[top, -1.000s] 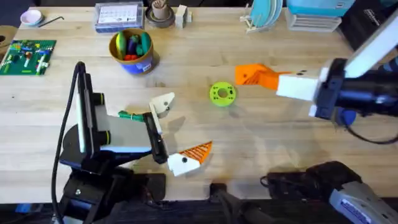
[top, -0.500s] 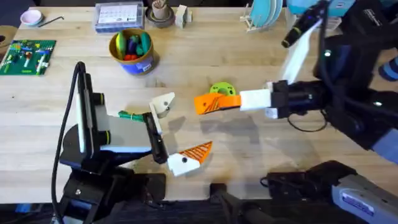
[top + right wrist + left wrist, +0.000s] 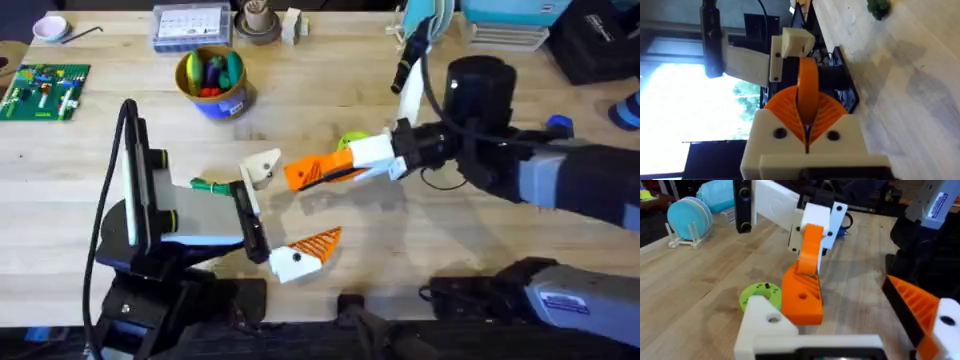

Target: Pick up the gripper from the table and insert it into the empty holder that is missing its gripper. Then pick up a screw, insert it into the mounting hole, and use the screwdriver to tighten it. Finally, clean up the table by picking up the vegetable and placing it into the bucket.

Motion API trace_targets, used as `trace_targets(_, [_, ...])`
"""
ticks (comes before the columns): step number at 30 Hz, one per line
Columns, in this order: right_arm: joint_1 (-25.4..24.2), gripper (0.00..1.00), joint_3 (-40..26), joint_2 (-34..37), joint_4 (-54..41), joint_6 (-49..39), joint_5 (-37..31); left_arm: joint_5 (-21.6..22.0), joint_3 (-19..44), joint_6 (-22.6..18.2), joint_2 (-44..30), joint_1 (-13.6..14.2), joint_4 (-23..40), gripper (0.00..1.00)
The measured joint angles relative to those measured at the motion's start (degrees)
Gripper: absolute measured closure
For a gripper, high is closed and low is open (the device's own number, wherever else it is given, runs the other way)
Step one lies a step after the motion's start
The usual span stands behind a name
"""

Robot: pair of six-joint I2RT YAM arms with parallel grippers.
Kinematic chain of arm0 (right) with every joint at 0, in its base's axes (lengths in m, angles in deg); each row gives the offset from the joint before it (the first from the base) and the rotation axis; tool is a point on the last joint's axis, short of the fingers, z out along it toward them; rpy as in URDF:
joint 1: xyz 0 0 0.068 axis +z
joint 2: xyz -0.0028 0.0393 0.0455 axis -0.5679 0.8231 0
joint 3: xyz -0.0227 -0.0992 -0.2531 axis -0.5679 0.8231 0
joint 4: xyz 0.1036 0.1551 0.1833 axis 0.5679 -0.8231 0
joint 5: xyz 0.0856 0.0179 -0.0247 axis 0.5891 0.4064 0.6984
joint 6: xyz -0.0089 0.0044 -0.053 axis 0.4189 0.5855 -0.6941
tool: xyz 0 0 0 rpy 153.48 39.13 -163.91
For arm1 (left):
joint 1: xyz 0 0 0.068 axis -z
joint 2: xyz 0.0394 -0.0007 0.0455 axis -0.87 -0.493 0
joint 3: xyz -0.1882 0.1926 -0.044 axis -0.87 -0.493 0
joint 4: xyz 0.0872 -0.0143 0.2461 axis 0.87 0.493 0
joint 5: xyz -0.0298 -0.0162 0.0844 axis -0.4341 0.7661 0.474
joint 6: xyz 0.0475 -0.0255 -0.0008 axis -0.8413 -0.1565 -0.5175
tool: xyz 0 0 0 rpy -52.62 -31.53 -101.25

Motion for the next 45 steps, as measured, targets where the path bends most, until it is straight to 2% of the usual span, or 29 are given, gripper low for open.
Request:
trace_targets(5, [0.09, 0.993, 0.00, 3.75, 3.62, 3.95, 3.10, 0.00, 0.00, 0.00, 0.00, 0.00, 0.00, 0.007])
trace_targets(9, [0.09, 0.993, 0.00, 3.83, 8.17, 7.06, 4.64, 0.00, 0.00, 0.00, 0.00, 0.00, 0.00, 0.007])
trace_targets(13, [0.24, 0.993, 0.00, 3.83, 8.48, 8.84, 4.96, 0.00, 0.00, 0.00, 0.00, 0.00, 0.00, 0.007])
trace_targets(22, [3.74, 0.993, 0.00, 3.83, 8.50, 10.05, 2.64, 0.00, 0.00, 0.00, 0.00, 0.00, 0.00, 0.007])
trace_targets(45, [3.98, 0.993, 0.00, 3.83, 14.10, 13.54, -1.79, 0.26, 0.00, -0.04, 0.00, -0.04, -0.02, 0.009])
